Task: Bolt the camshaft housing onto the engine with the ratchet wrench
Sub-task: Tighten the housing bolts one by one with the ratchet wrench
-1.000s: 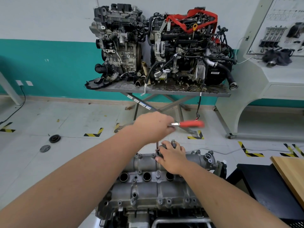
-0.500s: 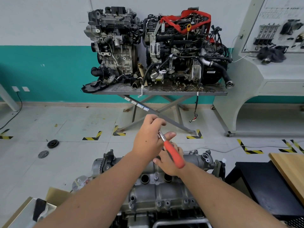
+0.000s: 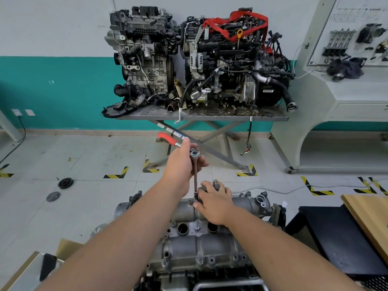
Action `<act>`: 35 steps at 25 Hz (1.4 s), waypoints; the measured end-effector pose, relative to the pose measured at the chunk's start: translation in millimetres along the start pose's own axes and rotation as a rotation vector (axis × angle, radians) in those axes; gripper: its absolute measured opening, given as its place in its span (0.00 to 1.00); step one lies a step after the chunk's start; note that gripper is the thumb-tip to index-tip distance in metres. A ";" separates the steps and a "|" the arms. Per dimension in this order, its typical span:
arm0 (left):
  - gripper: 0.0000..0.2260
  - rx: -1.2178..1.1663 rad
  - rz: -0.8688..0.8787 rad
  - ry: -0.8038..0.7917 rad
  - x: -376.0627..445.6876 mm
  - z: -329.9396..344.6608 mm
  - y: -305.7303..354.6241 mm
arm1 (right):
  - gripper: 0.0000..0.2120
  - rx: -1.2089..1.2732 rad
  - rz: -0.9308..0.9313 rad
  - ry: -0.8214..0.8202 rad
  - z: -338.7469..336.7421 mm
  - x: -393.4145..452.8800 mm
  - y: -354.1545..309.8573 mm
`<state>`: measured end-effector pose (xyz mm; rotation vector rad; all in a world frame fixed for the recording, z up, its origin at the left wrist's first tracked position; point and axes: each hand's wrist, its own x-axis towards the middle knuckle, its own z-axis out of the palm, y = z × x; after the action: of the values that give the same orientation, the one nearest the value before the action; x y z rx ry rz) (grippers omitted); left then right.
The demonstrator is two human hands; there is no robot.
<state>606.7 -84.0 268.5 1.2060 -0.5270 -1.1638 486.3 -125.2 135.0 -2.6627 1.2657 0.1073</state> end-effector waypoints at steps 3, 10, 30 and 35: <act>0.12 0.566 -0.049 -0.260 3.6 -4.1 27.1 | 0.23 0.007 -0.007 -0.016 -2.1 0.2 -0.8; 0.15 0.626 -0.002 -0.466 -1.9 -18.3 34.2 | 0.22 0.002 -0.013 -0.016 -1.7 -0.1 -0.7; 0.22 1.514 1.251 0.062 -15.7 -18.6 -2.9 | 0.20 0.060 -0.014 0.007 0.7 1.5 -1.2; 0.20 0.786 0.809 -0.008 -11.6 -18.3 -26.6 | 0.23 0.065 0.009 -0.006 1.4 0.6 1.1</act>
<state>606.8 -63.5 241.0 1.4133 -1.4037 -0.2430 485.8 -126.0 133.4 -2.6009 1.2574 0.0738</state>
